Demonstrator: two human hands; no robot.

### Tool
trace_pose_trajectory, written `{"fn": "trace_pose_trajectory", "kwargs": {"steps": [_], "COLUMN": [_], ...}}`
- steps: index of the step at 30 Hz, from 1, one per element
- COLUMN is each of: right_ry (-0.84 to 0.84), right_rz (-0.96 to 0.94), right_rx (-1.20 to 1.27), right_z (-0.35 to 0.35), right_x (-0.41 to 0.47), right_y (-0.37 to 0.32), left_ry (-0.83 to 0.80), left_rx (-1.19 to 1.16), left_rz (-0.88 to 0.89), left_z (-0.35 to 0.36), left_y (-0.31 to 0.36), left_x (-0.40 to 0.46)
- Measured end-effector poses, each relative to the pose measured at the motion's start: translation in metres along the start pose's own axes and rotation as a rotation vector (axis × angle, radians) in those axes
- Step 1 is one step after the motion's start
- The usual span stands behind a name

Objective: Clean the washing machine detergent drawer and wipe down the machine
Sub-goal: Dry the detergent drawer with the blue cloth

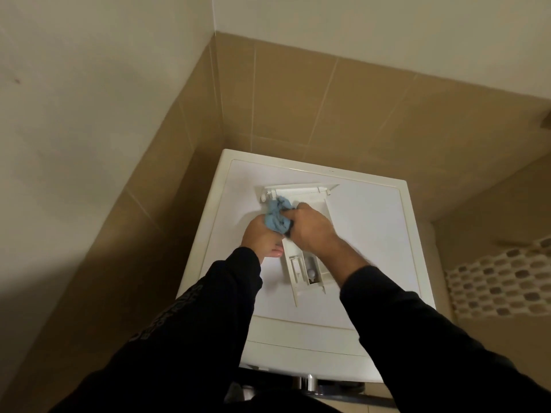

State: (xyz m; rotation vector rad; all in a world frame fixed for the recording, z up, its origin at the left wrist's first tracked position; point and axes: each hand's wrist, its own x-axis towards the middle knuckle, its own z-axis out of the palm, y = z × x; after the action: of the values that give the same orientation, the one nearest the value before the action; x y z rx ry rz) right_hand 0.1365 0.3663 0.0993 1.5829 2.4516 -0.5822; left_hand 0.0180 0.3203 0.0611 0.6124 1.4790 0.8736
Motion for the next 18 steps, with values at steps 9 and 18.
{"fn": "trace_pose_trajectory", "kwargs": {"steps": [9,18], "right_ry": [0.106,0.123], "right_rz": [0.014,0.013], "right_rx": [0.063,0.149], "right_z": [-0.016,0.012], "right_x": [-0.002,-0.021], "right_y": [0.001,0.001], "left_ry": [0.033,0.211], "left_rx": [0.012,0.334], "left_rz": [-0.038,0.028], "left_z": [-0.008,-0.002], "left_y": [0.027,0.028], "left_x": [0.003,0.018]}}
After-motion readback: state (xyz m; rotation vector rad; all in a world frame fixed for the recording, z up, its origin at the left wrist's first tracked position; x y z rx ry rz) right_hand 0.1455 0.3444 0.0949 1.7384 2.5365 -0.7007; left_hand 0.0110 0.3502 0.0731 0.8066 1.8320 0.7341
